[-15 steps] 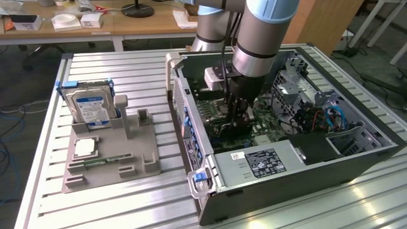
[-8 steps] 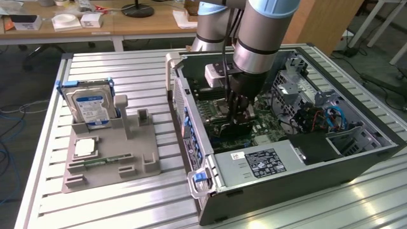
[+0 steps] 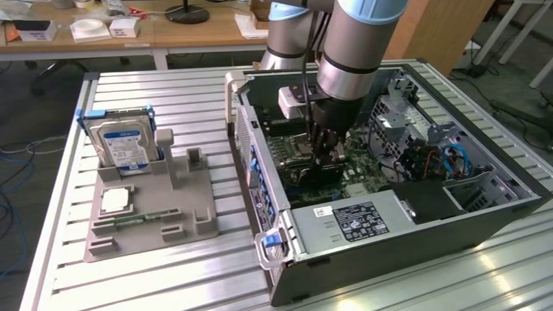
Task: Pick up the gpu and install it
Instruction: 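Insert the gpu into the slot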
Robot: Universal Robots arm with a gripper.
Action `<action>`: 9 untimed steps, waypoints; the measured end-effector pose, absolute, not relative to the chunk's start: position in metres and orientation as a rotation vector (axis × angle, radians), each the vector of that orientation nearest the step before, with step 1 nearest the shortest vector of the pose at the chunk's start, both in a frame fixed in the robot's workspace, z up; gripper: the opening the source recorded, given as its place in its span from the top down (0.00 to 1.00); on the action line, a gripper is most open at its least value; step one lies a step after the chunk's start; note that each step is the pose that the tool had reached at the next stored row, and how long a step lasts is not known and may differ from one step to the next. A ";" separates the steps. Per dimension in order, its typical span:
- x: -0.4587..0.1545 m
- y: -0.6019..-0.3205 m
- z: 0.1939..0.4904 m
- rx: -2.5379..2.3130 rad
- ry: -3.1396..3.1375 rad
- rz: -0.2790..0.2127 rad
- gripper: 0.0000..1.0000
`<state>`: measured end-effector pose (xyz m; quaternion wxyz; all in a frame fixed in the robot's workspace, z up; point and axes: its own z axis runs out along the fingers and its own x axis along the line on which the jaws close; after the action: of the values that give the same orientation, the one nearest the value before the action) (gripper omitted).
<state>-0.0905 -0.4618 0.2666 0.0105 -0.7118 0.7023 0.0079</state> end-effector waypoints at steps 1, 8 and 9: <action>-0.090 -0.462 0.267 -2.221 2.192 0.025 0.90; -0.091 -0.462 0.271 -2.220 2.191 0.027 0.90; -0.091 -0.462 0.271 -2.220 2.191 0.027 0.90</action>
<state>-0.0905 -0.4618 0.2712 0.0113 -0.7117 0.7023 0.0087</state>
